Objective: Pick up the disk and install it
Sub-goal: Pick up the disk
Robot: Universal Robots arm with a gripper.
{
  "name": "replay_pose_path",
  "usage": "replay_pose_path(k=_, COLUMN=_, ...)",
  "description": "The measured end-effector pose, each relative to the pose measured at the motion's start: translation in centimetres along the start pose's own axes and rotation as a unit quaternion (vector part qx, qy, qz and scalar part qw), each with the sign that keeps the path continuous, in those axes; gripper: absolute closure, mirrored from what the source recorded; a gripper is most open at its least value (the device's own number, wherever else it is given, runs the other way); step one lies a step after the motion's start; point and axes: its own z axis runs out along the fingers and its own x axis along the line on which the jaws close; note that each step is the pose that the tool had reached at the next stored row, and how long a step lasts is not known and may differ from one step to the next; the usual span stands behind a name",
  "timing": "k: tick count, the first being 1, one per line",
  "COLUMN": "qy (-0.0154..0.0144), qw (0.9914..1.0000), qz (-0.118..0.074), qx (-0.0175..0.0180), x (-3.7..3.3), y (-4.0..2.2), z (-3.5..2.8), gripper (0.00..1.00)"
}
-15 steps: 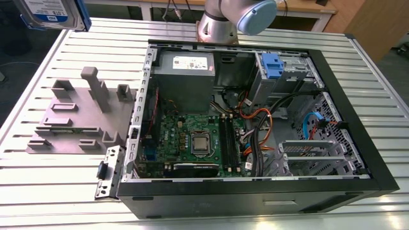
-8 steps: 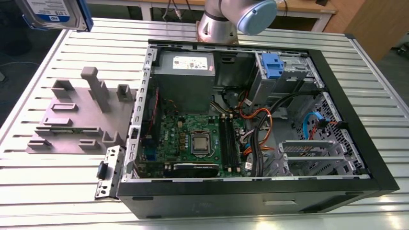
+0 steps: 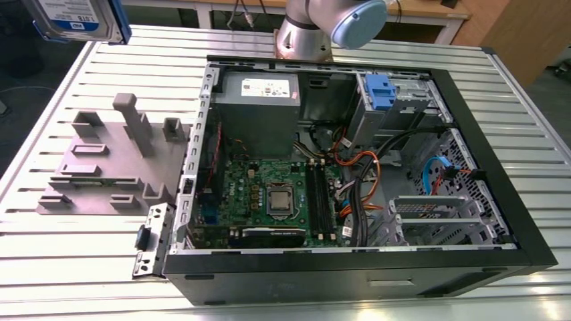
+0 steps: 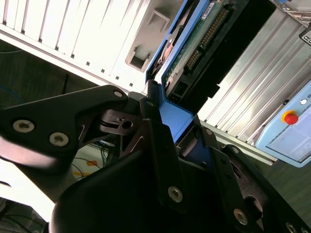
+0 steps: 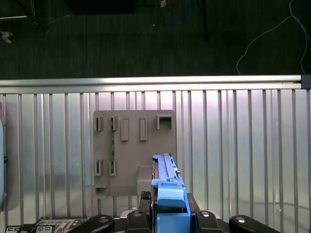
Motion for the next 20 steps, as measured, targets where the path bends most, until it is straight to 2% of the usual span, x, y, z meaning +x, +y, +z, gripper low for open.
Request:
replay_pose_path(k=11, qy=0.0000, qw=1.00000, qz=0.000, qx=0.0000, x=0.68, y=-0.03, z=-0.02, gripper=0.64)
replay_pose_path(k=20, qy=0.0000, qw=1.00000, qz=0.000, qx=0.0001, x=0.86, y=-0.64, z=-0.01, gripper=0.64)
